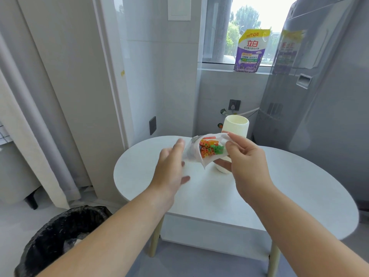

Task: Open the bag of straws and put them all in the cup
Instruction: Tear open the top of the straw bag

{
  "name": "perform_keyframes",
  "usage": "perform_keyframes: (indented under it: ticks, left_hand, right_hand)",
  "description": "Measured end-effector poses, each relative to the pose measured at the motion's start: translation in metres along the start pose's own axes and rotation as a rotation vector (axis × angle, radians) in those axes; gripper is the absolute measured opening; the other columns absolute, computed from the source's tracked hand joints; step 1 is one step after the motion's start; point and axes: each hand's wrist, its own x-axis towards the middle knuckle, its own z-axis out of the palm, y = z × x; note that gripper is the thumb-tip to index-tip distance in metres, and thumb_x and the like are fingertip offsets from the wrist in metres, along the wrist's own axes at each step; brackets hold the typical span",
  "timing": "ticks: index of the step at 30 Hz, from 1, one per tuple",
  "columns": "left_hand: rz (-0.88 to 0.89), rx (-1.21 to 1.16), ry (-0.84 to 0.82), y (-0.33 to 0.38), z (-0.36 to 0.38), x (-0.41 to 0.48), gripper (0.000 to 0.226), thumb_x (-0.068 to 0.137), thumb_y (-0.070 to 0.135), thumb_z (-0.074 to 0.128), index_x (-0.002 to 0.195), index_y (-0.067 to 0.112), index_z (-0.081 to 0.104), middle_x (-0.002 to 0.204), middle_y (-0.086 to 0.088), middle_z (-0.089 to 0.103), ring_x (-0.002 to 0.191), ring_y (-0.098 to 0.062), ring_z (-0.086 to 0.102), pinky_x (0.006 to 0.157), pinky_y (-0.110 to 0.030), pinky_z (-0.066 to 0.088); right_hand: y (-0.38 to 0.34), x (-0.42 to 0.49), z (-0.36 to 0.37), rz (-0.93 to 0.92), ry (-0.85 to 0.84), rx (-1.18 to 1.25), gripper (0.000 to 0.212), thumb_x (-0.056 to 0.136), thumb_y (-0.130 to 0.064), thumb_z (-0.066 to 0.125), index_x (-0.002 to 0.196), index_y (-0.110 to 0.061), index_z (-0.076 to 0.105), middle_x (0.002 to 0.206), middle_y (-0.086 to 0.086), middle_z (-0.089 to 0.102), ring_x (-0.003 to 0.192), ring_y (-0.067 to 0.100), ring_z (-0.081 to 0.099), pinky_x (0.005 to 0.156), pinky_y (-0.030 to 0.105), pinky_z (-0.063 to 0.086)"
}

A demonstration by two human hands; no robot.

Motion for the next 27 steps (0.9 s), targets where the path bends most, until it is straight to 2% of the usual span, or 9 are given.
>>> perform_keyframes:
  ticks: [2, 4, 7, 11, 14, 17, 19, 23, 27]
  left_hand:
    - [-0.271, -0.149, -0.075, -0.006, -0.001, 0.007, 0.058, 0.096, 0.063, 0.051, 0.126, 0.013, 0.051, 0.123, -0.017, 0.063, 0.11, -0.029, 0.066, 0.093, -0.056, 0.057]
    - [-0.418, -0.351, -0.22, -0.014, -0.003, 0.014, 0.079, 0.093, 0.067, 0.053, 0.134, 0.0, 0.044, 0.125, -0.028, 0.064, 0.11, -0.039, 0.069, 0.095, -0.059, 0.055]
    - [-0.398, -0.64, -0.384, -0.018, 0.003, 0.019, 0.083, 0.092, 0.069, 0.052, 0.138, -0.001, 0.053, 0.127, -0.028, 0.067, 0.117, -0.038, 0.068, 0.106, -0.056, 0.048]
    - [-0.207, -0.813, -0.361, -0.011, 0.017, 0.026, 0.075, 0.091, 0.066, 0.055, 0.141, 0.01, 0.058, 0.134, -0.02, 0.066, 0.126, -0.036, 0.063, 0.112, -0.048, 0.043]
    - [-0.07, -0.774, -0.282, -0.005, 0.029, 0.034, 0.068, 0.094, 0.051, 0.06, 0.146, 0.007, 0.052, 0.138, -0.02, 0.064, 0.127, -0.036, 0.061, 0.112, -0.05, 0.043]
    - [0.003, -0.643, -0.187, -0.001, 0.037, 0.038, 0.054, 0.097, 0.038, 0.063, 0.141, 0.007, 0.057, 0.118, -0.015, 0.071, 0.115, -0.033, 0.068, 0.094, -0.044, 0.057]
    - [0.082, -0.536, -0.145, -0.001, 0.042, 0.04, 0.048, 0.096, 0.031, 0.067, 0.137, 0.008, 0.06, 0.119, -0.014, 0.073, 0.115, -0.033, 0.069, 0.086, -0.041, 0.06]
    - [0.292, -0.334, -0.107, -0.001, 0.053, 0.038, 0.046, 0.09, 0.023, 0.074, 0.134, 0.018, 0.061, 0.122, -0.007, 0.074, 0.111, -0.024, 0.071, 0.088, -0.039, 0.06]
    - [0.451, -0.185, -0.165, -0.002, 0.062, 0.034, 0.039, 0.088, 0.014, 0.077, 0.125, 0.017, 0.066, 0.114, -0.001, 0.077, 0.105, -0.018, 0.074, 0.084, -0.032, 0.059]
  right_hand:
    - [-0.002, 0.001, -0.002, 0.062, 0.0, 0.085, 0.03, 0.102, -0.005, 0.053, 0.096, -0.025, 0.075, 0.13, 0.009, 0.062, 0.114, 0.028, 0.066, 0.073, 0.033, 0.063]
    - [-0.003, 0.001, -0.004, 0.111, -0.023, 0.16, 0.026, 0.102, -0.005, 0.053, 0.101, -0.018, 0.075, 0.127, 0.01, 0.066, 0.11, 0.029, 0.069, 0.075, 0.036, 0.063]
    - [-0.004, 0.001, -0.007, 0.158, -0.088, 0.282, 0.024, 0.101, -0.004, 0.053, 0.115, -0.006, 0.072, 0.117, 0.015, 0.073, 0.098, 0.028, 0.074, 0.074, 0.034, 0.062]
    - [-0.005, -0.002, -0.014, 0.225, -0.17, 0.38, 0.026, 0.101, -0.001, 0.049, 0.115, -0.001, 0.071, 0.111, 0.016, 0.076, 0.093, 0.027, 0.075, 0.075, 0.034, 0.063]
    - [-0.003, 0.0, -0.024, 0.302, -0.167, 0.418, 0.031, 0.101, -0.001, 0.044, 0.12, -0.002, 0.068, 0.115, 0.017, 0.075, 0.099, 0.029, 0.074, 0.079, 0.039, 0.062]
    - [0.0, 0.003, -0.031, 0.395, -0.115, 0.43, 0.032, 0.097, -0.009, 0.044, 0.121, -0.002, 0.065, 0.115, 0.02, 0.074, 0.096, 0.033, 0.072, 0.085, 0.045, 0.059]
    - [0.006, 0.007, -0.032, 0.456, -0.057, 0.434, 0.034, 0.099, -0.019, 0.044, 0.123, -0.003, 0.063, 0.113, 0.02, 0.075, 0.094, 0.034, 0.072, 0.085, 0.044, 0.058]
    - [0.022, 0.018, -0.028, 0.597, 0.05, 0.643, 0.048, 0.104, -0.041, 0.039, 0.131, -0.007, 0.059, 0.119, 0.02, 0.072, 0.111, 0.04, 0.069, 0.104, 0.052, 0.049]
    - [0.026, 0.025, -0.026, 0.65, 0.055, 0.783, 0.052, 0.106, -0.037, 0.028, 0.127, -0.005, 0.062, 0.12, 0.02, 0.072, 0.114, 0.043, 0.067, 0.107, 0.053, 0.046]
